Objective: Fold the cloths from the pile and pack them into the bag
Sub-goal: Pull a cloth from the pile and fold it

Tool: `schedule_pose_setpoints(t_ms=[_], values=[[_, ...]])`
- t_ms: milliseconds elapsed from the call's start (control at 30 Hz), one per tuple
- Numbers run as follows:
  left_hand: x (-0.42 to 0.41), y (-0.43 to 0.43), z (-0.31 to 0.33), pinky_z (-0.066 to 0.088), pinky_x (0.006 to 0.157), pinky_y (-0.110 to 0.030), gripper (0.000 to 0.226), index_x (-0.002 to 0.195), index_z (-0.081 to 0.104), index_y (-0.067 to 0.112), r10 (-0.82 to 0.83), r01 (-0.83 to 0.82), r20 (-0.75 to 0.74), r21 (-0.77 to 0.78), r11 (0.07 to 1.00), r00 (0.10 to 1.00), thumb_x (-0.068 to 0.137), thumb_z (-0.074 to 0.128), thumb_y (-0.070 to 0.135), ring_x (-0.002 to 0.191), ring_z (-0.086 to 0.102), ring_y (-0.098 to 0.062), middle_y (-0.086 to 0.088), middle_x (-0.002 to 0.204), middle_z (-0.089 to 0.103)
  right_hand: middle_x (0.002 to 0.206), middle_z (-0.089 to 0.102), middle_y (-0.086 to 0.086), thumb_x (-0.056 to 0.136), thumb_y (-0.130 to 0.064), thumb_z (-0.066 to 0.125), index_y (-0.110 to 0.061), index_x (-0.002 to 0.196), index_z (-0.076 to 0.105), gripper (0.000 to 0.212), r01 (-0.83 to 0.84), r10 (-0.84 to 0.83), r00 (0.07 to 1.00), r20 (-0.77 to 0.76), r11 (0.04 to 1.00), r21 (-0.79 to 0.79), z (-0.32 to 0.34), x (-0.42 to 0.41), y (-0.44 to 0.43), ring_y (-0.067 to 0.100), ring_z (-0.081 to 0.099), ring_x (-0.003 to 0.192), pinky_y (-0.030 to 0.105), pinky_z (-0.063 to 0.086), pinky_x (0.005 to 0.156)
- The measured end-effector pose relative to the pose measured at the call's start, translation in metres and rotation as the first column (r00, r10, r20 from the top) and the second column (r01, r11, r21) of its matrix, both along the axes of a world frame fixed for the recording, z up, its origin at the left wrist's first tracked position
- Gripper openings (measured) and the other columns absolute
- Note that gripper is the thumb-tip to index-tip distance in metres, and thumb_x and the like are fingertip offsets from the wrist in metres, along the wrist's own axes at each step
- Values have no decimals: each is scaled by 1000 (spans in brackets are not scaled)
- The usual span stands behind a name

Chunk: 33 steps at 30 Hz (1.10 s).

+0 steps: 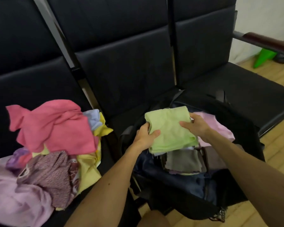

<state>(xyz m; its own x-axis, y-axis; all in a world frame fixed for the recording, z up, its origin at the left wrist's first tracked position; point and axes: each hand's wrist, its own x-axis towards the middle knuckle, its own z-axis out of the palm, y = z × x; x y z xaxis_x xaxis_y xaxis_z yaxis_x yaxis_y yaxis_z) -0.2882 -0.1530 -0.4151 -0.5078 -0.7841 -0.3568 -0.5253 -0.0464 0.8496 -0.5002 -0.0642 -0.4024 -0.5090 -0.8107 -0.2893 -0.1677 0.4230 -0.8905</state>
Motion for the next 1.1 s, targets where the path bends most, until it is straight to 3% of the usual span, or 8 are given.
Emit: schedule_pose_setpoints(t_ms=[100, 233, 400, 533, 700, 767, 900, 1100], values=[[-8, -7, -18, 47, 102, -36, 59, 147, 43, 21, -44, 43, 51, 10, 999, 998, 94, 63, 36, 123, 55, -23, -2, 140, 55, 116, 68, 11, 88, -18, 73, -11, 128, 60, 43, 54, -48, 997, -67, 995, 90, -25, -5, -7, 29, 66, 104, 44, 55, 92], [-14, -8, -35, 47, 101, -39, 66, 150, 38, 22, -57, 54, 106, 36, 998, 993, 93, 63, 42, 124, 54, -27, -5, 141, 52, 123, 66, 12, 86, -31, 75, -11, 136, 55, 58, 110, -80, 982, -170, 978, 178, -43, -14, -4, 27, 64, 105, 36, 53, 89], [-4, -10, -29, 48, 102, -43, 59, 143, 45, 20, -35, 33, 122, 21, 999, 992, 92, 64, 42, 121, 55, -24, 1, 134, 56, 128, 61, 15, 89, -36, 71, -9, 139, 46, 62, 95, -3, 944, -329, 961, 262, -29, -7, -2, 34, 58, 115, 43, 48, 97], [25, -9, 13, 61, 73, -39, 31, 122, 55, 25, -19, 21, 25, -68, 997, 999, 94, 65, 35, 81, 71, -17, -1, 98, 70, 129, 59, 15, 90, -44, 63, -13, 134, 50, 55, 55, 193, 740, -645, 938, 343, 6, 28, 2, 38, 51, 120, 46, 42, 99], [138, 15, 62, 55, 65, -32, 10, 86, 65, 33, 92, -110, -68, -353, 929, 993, 93, 67, 26, 61, 66, -10, 11, 63, 63, 109, 69, 3, 90, -30, 67, -18, 107, 70, 22, -279, 264, 761, -592, 958, 69, 36, 160, 19, 27, 62, 103, 40, 48, 91], [200, 34, 62, 47, 62, -24, 13, 78, 66, 29, 194, -168, 14, -440, 882, 981, 91, 68, 27, 59, 59, -3, 13, 62, 62, 97, 72, -4, 89, -27, 69, -20, 100, 71, 13, -385, 337, 796, -503, 923, 10, 34, 218, 25, 18, 66, 95, 34, 51, 85], [313, 67, 33, 46, 62, -30, 23, 69, 62, 22, 320, -188, 264, -424, 886, 910, 90, 67, 31, 61, 59, -7, 6, 65, 65, 74, 62, -19, 92, -29, 67, -26, 101, 68, 10, -525, 522, 778, -350, 846, 94, 14, 311, 19, 7, 66, 84, 30, 53, 79], [392, 65, -17, 43, 61, -28, 22, 73, 65, 20, 507, -354, 398, -398, 846, 765, 89, 69, 35, 72, 64, -14, 7, 71, 64, 99, 73, -6, 90, -22, 66, -24, 96, 72, 8, -636, 650, 722, -235, 758, 145, -20, 405, -9, 11, 68, 97, 28, 52, 86]])
